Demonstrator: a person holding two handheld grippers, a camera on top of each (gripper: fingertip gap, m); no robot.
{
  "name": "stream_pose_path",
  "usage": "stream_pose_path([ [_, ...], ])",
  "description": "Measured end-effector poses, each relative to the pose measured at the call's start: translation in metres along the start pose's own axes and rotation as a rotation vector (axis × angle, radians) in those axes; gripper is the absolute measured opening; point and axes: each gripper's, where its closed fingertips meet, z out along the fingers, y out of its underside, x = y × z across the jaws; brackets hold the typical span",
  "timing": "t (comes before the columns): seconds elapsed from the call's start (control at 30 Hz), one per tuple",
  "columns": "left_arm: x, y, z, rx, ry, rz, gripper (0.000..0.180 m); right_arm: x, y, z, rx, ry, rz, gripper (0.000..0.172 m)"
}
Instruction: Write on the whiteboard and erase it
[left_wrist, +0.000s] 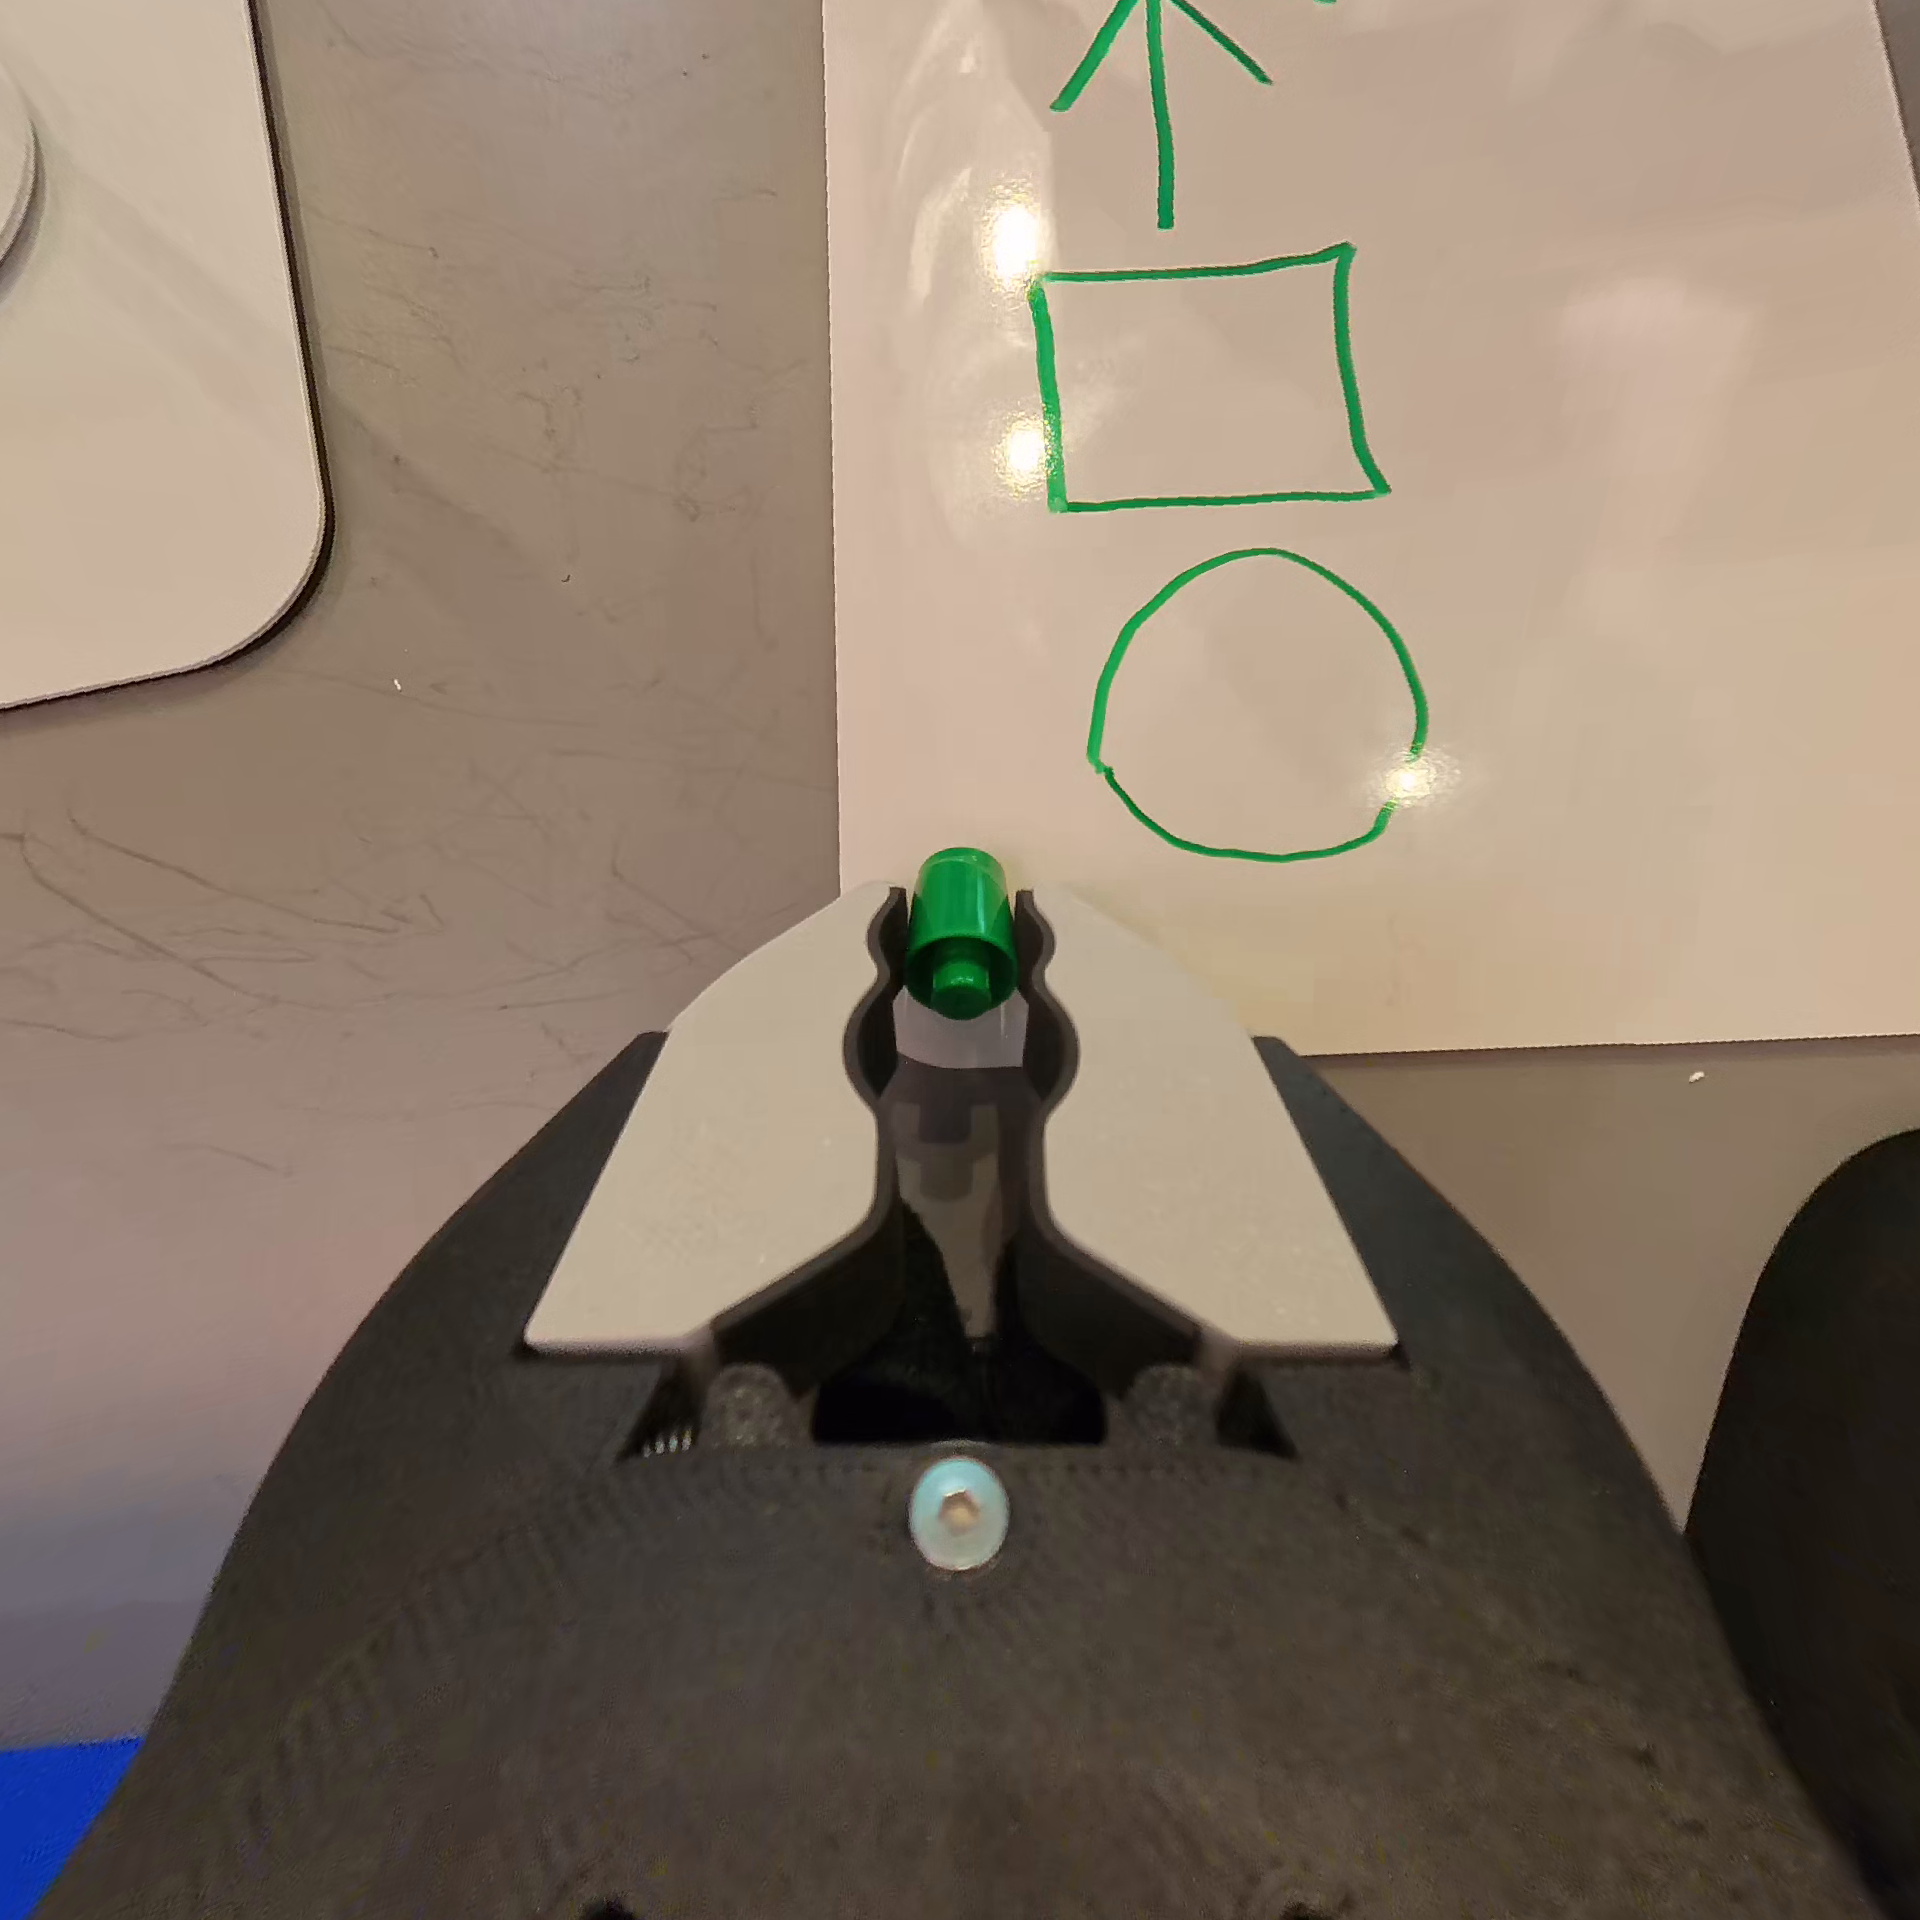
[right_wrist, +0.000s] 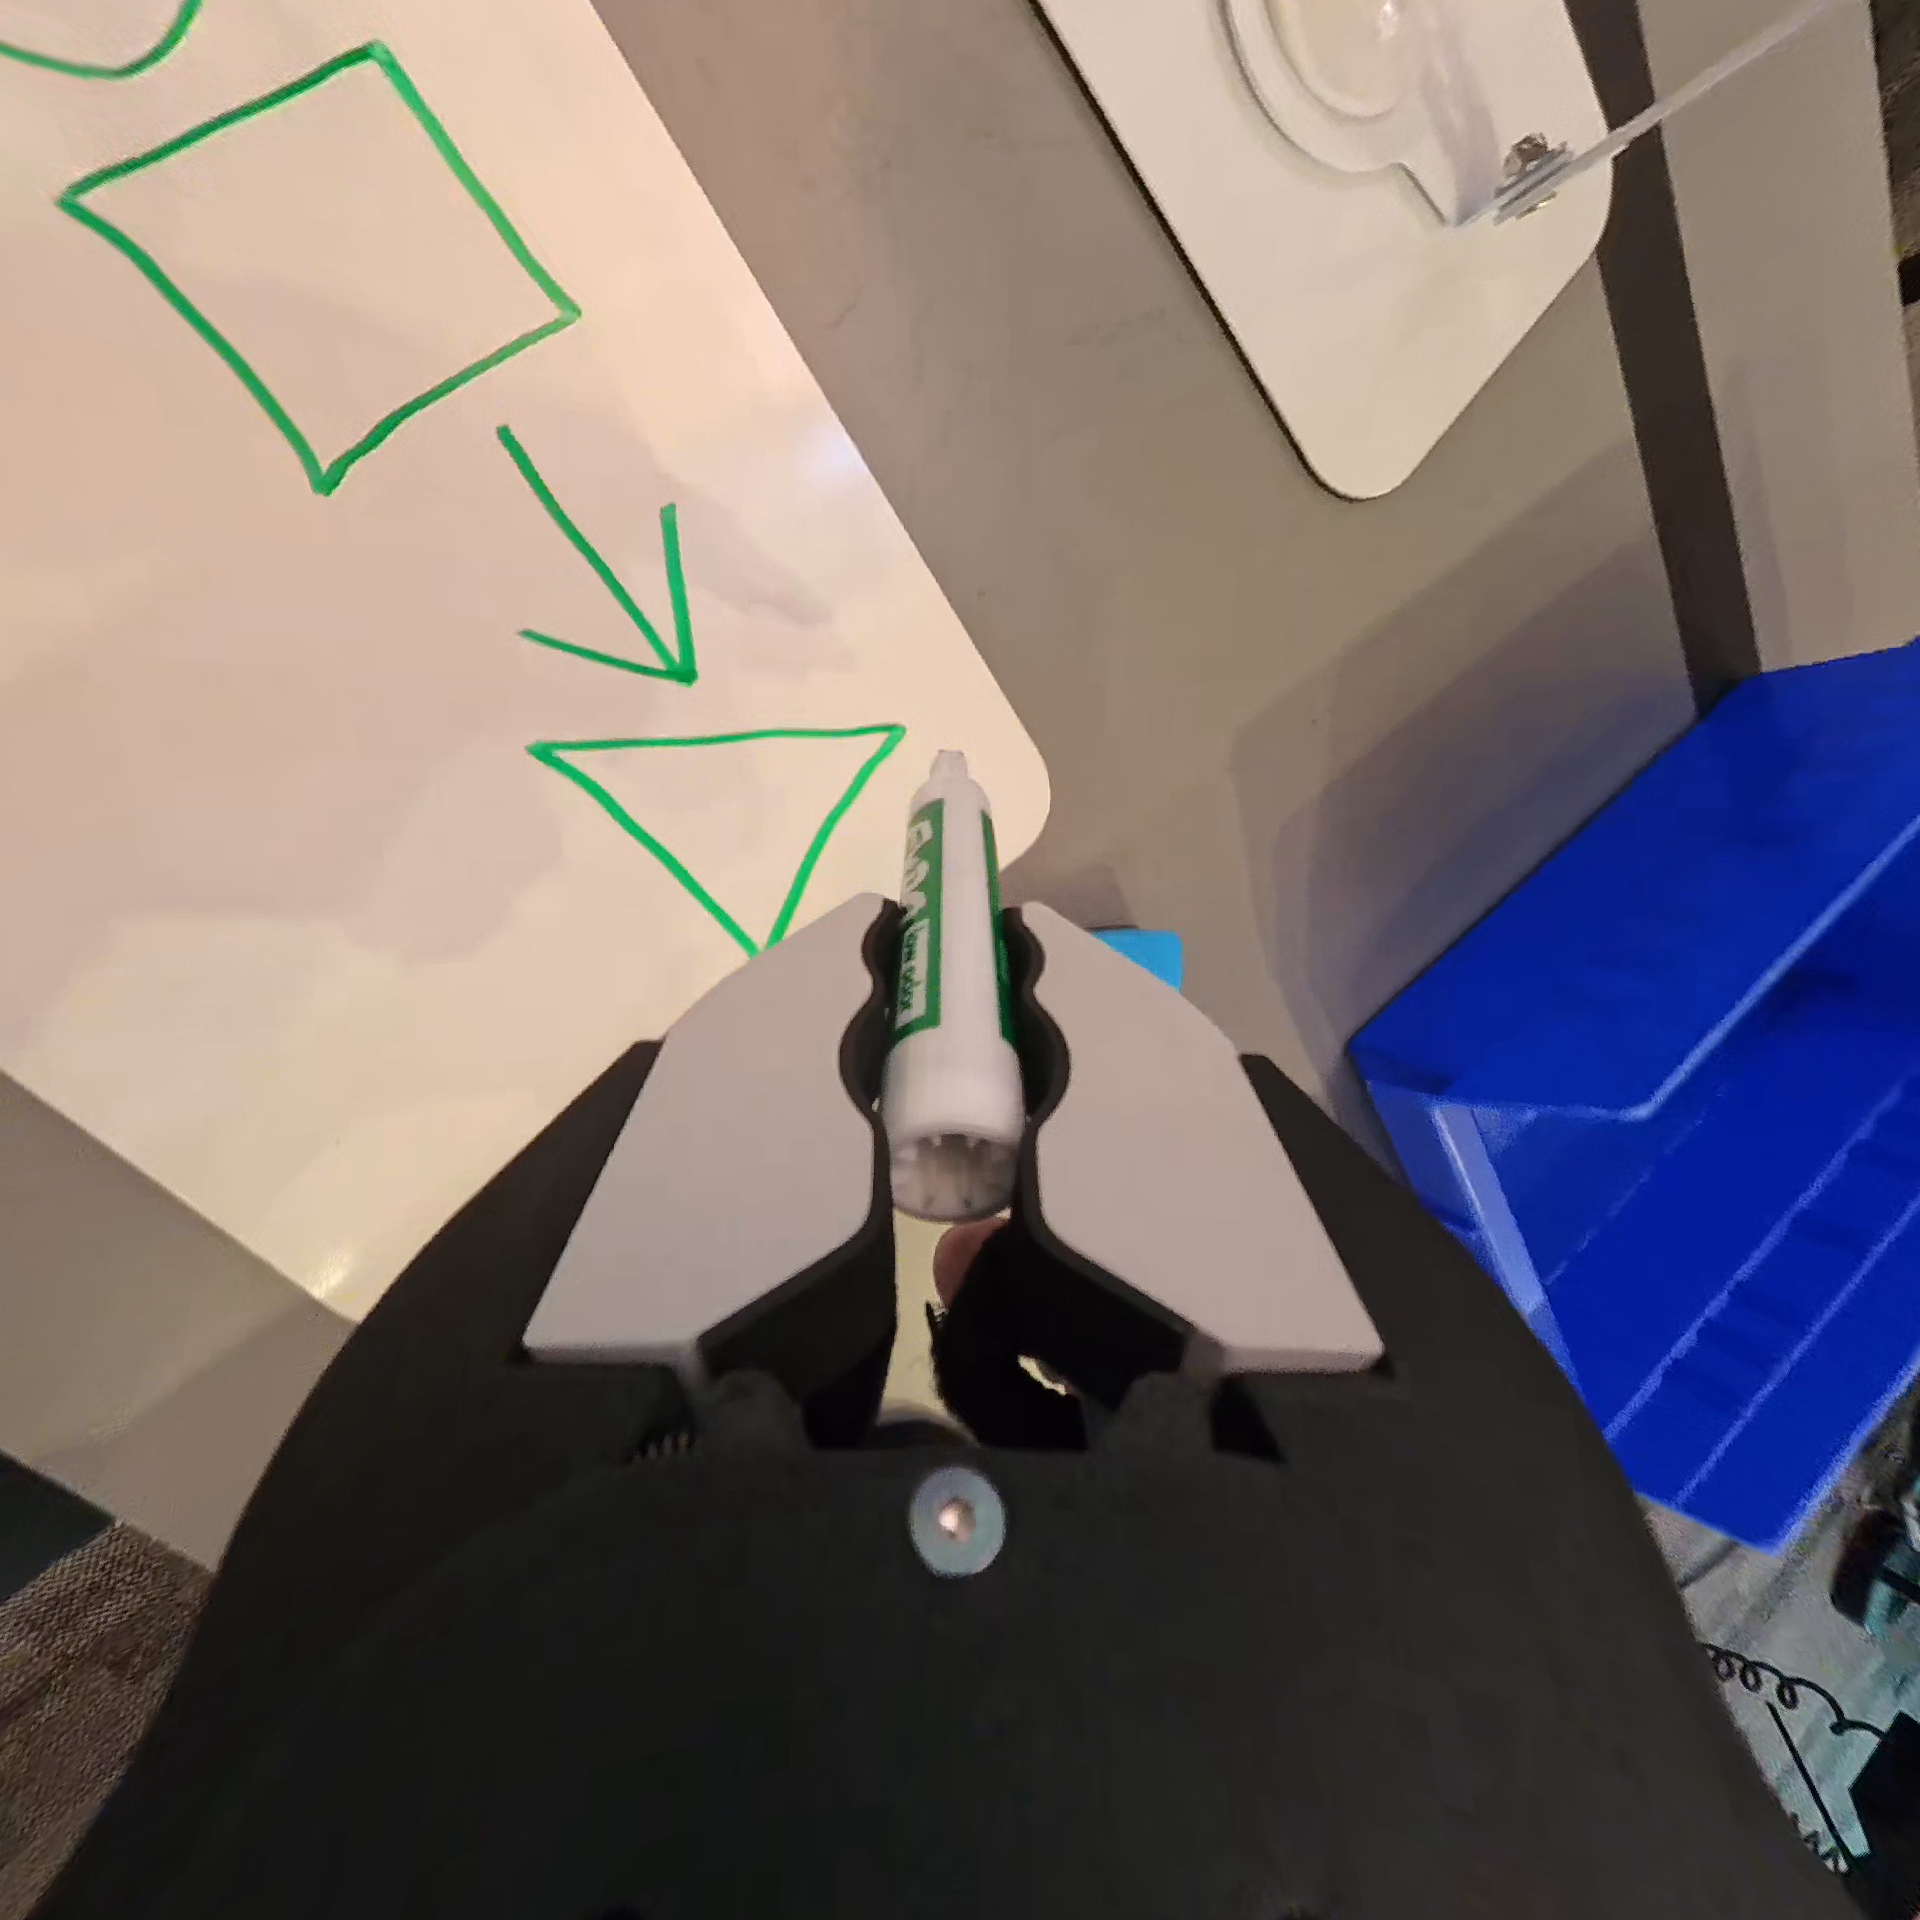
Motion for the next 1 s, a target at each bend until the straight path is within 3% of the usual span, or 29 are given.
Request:
stream_pose_path([
  [0.23, 0.000, -0.011, -0.003, 0.074, 0.009, -0.010, 0.020, 0.012, 0.007, -0.018, 0.077, 0.045, -0.012, 0.021],
  [0.4, -0.006, -0.040, -0.019, 0.189, -0.043, -0.009, 0.020, 0.038, -0.032, -0.023, 0.273, -0.014, -0.084, 0.021],
  [0.57, -0.012, -0.098, -0.055, 0.410, -0.083, 0.015, 0.020, 0.052, -0.093, -0.037, 0.522, -0.107, -0.202, 0.020],
  [0.77, -0.003, -0.179, -0.101, 0.630, -0.157, 0.145, 0.020, 0.038, -0.155, -0.085, 0.880, -0.193, -0.320, 0.020],
  [0.9, 0.001, -0.212, -0.123, 0.777, -0.144, 0.176, 0.020, 0.035, -0.170, -0.108, 1.049, -0.239, -0.334, 0.020],
  [1.0, 0.001, -0.226, -0.125, 0.809, -0.139, 0.198, 0.020, 0.035, -0.166, -0.117, 1.115, -0.282, -0.333, 0.021],
])
